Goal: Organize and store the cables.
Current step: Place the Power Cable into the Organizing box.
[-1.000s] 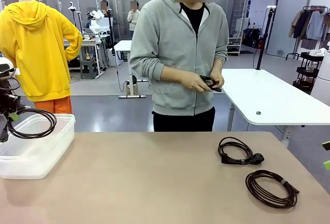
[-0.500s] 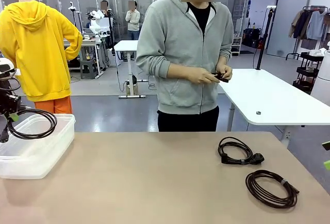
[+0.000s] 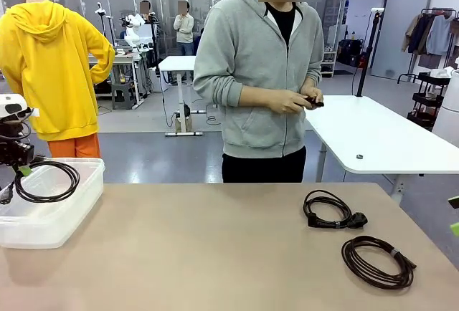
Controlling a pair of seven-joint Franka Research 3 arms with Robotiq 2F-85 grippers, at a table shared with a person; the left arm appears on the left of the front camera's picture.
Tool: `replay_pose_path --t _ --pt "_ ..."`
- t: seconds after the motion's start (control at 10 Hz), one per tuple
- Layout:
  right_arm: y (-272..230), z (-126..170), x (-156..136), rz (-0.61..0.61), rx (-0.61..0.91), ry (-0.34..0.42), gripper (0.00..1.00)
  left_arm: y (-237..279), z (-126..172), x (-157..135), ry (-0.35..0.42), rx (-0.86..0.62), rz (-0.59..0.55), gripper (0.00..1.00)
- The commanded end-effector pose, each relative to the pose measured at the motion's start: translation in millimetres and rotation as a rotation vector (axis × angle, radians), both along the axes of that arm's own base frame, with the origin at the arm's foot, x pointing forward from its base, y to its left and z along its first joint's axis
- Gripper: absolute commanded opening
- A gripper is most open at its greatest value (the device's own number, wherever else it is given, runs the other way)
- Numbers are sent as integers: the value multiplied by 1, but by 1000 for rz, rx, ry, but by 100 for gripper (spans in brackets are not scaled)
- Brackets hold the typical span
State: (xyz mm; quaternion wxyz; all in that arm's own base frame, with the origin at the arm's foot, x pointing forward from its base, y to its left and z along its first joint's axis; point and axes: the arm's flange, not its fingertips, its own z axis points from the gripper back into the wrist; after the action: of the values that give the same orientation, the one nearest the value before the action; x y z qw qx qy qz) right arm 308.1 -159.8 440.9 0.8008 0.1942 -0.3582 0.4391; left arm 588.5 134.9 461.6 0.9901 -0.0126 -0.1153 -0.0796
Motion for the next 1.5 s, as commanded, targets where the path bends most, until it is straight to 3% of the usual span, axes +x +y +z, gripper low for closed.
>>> replay_pose_path --t 0.0,0.3,0.4,0.5,0.6,0.7,0.8,1.4 --pt "-2 0 1 16 9 -19 100 12 -10 23 -38 -8 -38 19" --pt "-2 0 1 16 9 -19 100 1 -41 34 55 -3 -72 19" --pt "-2 0 1 16 9 -19 100 -1 -42 35 63 -8 -70 29" --pt "-2 0 1 16 9 -19 100 -1 -42 33 67 -13 -66 53" --pt "-2 0 1 16 9 -19 100 0 -40 31 61 -11 -67 69" --pt "-2 0 1 16 9 -19 100 0 -38 30 54 -6 -64 64" --pt "-2 0 1 16 9 -19 100 -1 -36 29 53 -4 -63 100" --pt "-2 0 1 16 9 -19 100 -1 -25 15 -10 11 -54 100"
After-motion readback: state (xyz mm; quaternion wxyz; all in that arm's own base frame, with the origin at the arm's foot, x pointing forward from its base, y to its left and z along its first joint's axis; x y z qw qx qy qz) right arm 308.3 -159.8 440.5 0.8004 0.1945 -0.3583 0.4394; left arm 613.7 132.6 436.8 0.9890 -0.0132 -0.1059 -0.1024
